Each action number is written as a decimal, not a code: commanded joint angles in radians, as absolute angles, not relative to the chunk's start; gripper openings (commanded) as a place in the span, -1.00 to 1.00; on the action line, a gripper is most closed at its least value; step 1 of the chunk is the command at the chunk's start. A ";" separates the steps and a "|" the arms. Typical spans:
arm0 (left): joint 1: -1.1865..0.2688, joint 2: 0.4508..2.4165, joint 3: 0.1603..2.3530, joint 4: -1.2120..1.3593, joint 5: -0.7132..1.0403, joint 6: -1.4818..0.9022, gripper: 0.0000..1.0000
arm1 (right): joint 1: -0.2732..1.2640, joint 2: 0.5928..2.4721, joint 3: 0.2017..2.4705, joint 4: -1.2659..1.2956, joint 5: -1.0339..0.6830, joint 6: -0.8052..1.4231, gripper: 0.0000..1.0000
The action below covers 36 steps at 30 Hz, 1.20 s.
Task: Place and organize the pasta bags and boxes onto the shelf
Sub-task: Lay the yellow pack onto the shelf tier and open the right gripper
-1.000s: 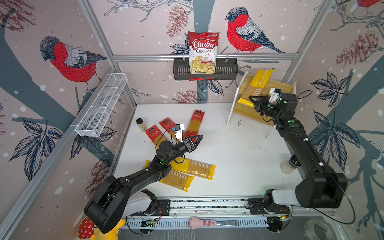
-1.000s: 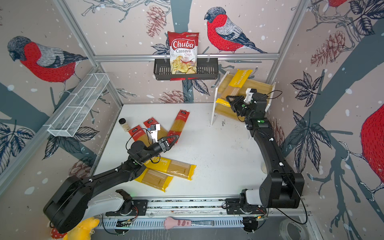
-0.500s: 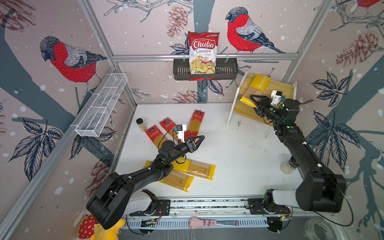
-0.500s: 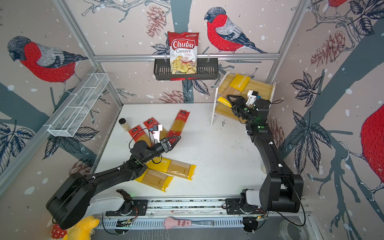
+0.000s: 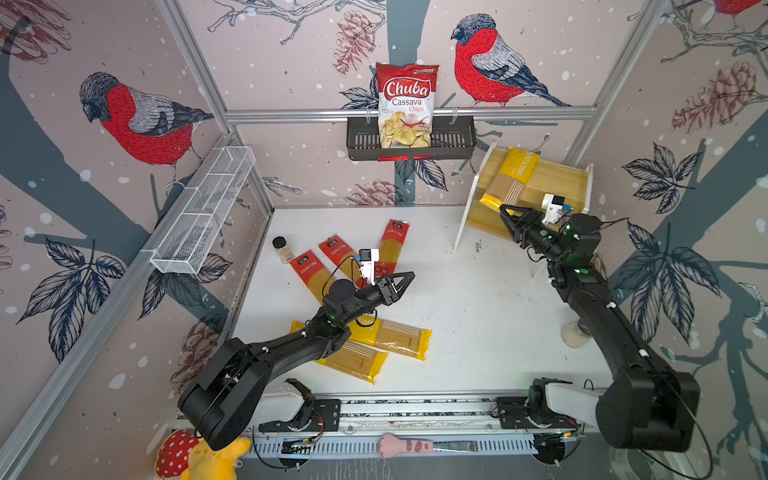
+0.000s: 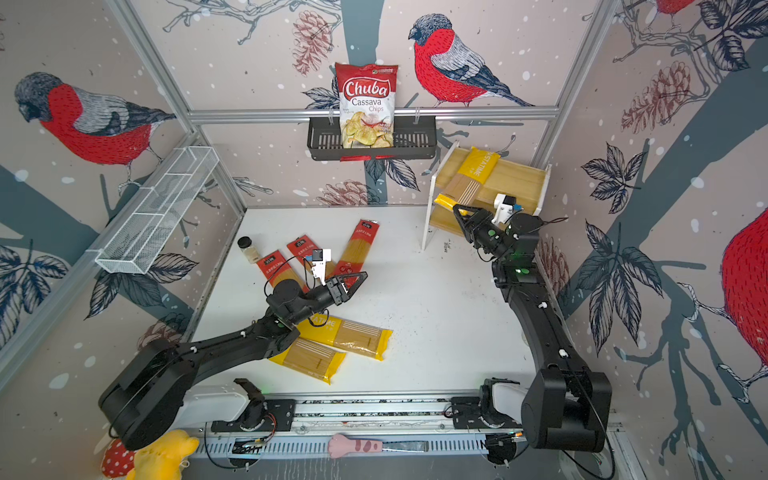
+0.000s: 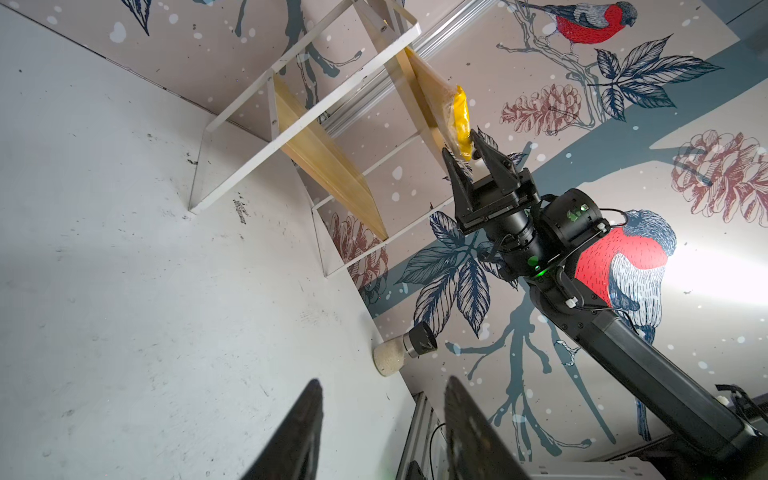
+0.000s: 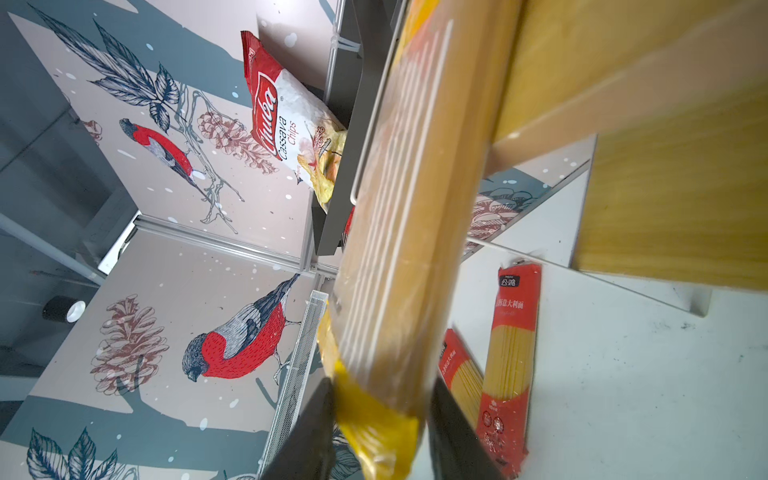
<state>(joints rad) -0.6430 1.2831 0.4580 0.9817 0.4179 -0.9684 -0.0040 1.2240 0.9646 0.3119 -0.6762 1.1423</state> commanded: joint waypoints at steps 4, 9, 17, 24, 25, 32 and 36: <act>-0.658 1.279 0.465 0.984 0.401 -0.943 -0.05 | -0.032 1.247 1.071 0.234 -0.641 1.020 -0.65; -0.661 1.289 0.473 0.985 0.403 -0.942 -0.05 | -0.054 1.323 1.150 0.189 -0.690 0.985 -0.80; -0.667 1.305 0.480 0.990 0.402 -0.941 -0.04 | -0.032 1.386 1.165 0.192 -0.764 0.965 -0.87; -0.673 1.311 0.479 0.991 0.399 -0.943 -0.05 | -0.017 1.384 1.158 0.206 -0.781 0.972 -0.88; -0.673 1.312 0.482 0.991 0.399 -0.942 -0.04 | -0.017 1.386 1.157 0.212 -0.784 0.977 -0.88; -0.675 1.309 0.479 0.989 0.397 -0.940 -0.04 | -0.020 1.397 1.155 0.219 -0.778 0.985 -0.88; -0.675 1.311 0.483 0.986 0.399 -0.940 -0.04 | -0.027 1.411 1.163 0.228 -0.781 0.995 -0.87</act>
<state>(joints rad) -0.6724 1.3128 0.4751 0.9752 0.4007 -0.9611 -0.0227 1.4002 1.1584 0.2317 -0.7689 1.0199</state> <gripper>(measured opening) 0.478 0.146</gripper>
